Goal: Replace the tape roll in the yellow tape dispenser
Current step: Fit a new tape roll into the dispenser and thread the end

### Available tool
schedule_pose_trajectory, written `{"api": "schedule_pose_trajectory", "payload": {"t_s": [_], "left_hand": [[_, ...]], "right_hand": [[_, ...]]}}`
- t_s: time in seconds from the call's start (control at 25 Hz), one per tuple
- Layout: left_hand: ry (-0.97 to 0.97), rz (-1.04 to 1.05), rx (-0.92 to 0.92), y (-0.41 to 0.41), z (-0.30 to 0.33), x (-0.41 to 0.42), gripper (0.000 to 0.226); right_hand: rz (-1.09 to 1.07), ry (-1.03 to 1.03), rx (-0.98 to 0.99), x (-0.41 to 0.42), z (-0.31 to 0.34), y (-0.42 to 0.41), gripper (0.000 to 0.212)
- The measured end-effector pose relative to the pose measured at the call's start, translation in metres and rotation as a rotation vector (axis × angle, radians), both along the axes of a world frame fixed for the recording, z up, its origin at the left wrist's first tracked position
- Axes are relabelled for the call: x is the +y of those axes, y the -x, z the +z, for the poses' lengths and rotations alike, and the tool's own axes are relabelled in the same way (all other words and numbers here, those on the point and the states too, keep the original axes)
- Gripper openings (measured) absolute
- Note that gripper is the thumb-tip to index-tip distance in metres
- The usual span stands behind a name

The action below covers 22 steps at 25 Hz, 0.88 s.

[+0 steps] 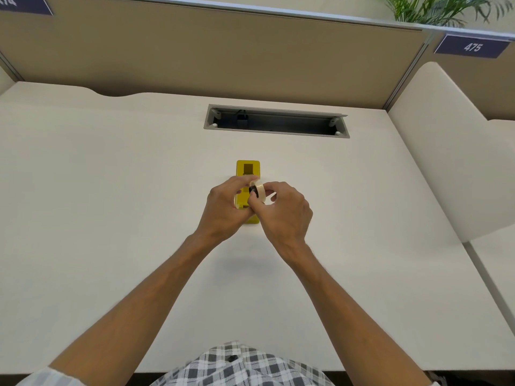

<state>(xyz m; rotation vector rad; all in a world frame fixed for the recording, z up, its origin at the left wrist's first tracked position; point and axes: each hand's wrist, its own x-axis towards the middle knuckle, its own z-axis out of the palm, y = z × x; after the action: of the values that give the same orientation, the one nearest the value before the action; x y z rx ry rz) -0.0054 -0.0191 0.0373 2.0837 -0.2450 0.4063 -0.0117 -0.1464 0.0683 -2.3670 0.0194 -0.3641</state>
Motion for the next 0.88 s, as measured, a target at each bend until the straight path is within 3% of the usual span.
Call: {"api": "schedule_pose_trajectory", "payload": {"t_s": [0.6,0.88], "left_hand": [[-0.182,0.0,0.127,-0.061,-0.023,0.022,0.051],[-0.267,-0.015,0.058,-0.08,-0.033,0.027,0.043]], "right_hand": [[-0.059,-0.019,0.091,0.024,-0.034,-0.066,0.022],[-0.052,0.036,0.093,0.03,-0.039,-0.081,0.021]]}}
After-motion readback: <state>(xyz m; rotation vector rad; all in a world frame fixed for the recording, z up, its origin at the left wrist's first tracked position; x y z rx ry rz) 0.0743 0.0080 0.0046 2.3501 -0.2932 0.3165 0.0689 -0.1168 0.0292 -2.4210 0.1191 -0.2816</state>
